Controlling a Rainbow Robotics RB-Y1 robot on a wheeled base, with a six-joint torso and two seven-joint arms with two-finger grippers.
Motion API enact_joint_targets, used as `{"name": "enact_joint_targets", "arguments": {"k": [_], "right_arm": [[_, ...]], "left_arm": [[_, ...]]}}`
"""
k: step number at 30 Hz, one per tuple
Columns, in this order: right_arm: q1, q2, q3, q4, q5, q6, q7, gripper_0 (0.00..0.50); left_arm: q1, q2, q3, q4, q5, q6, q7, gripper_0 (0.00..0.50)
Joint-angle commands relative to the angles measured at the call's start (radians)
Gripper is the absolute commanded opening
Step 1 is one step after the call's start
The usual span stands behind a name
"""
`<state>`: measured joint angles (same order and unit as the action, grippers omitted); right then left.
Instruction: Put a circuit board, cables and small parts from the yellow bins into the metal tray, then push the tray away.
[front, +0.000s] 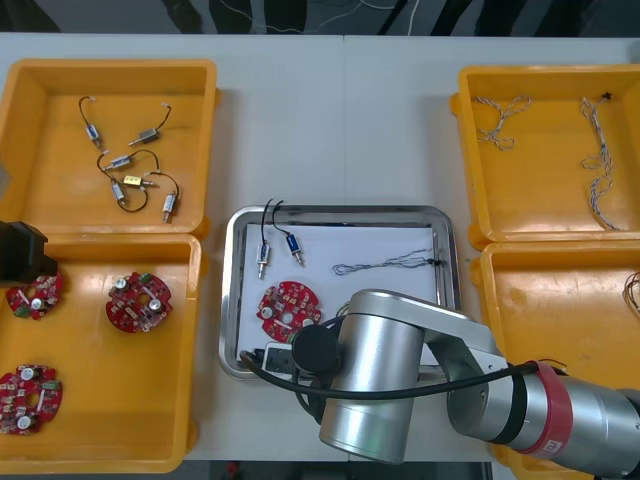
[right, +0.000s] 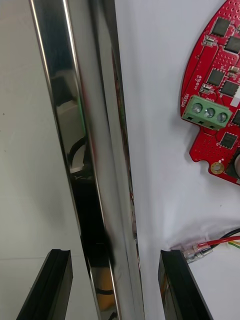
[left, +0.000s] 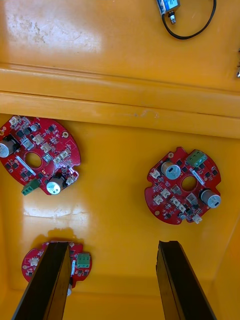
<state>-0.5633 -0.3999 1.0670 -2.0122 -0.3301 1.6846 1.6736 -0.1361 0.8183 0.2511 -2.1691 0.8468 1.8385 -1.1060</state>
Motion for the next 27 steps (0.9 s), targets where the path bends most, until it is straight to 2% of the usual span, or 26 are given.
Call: {"name": "enact_joint_targets", "arguments": {"k": [1, 12, 13, 15, 16, 17, 20, 27], "right_arm": [[0.011, 0.003, 0.024, -0.010, 0.009, -0.002, -0.002, 0.500], [0.011, -0.014, 0.033, -0.045, 0.020, 0.023, -0.005, 0.500], [0.011, -0.019, 0.037, -0.046, 0.022, 0.023, -0.006, 0.473], [0.011, -0.022, 0.044, -0.048, 0.025, 0.023, -0.009, 0.361], [0.011, -0.023, 0.045, -0.049, 0.028, 0.023, -0.011, 0.214], [0.011, -0.025, 0.047, -0.049, 0.031, 0.023, -0.014, 0.109], [0.011, -0.025, 0.048, -0.051, 0.042, 0.023, -0.015, 0.044], [-0.003, -0.027, 0.057, -0.059, 0.048, 0.023, -0.018, 0.005]], "left_arm": [[0.016, 0.045, 0.036, -0.029, 0.006, -0.010, -0.041, 0.500], [0.016, 0.045, 0.036, -0.029, 0.006, -0.010, -0.041, 0.500], [0.016, 0.045, 0.036, -0.029, 0.006, -0.010, -0.041, 0.500], [0.016, 0.045, 0.036, -0.029, 0.006, -0.010, -0.041, 0.500], [0.016, 0.045, 0.036, -0.029, 0.006, -0.010, -0.041, 0.500], [0.016, 0.045, 0.036, -0.029, 0.006, -0.010, -0.041, 0.500], [0.016, 0.045, 0.036, -0.029, 0.006, -0.010, -0.041, 0.500], [0.016, 0.045, 0.036, -0.029, 0.006, -0.010, -0.041, 0.500]]}}
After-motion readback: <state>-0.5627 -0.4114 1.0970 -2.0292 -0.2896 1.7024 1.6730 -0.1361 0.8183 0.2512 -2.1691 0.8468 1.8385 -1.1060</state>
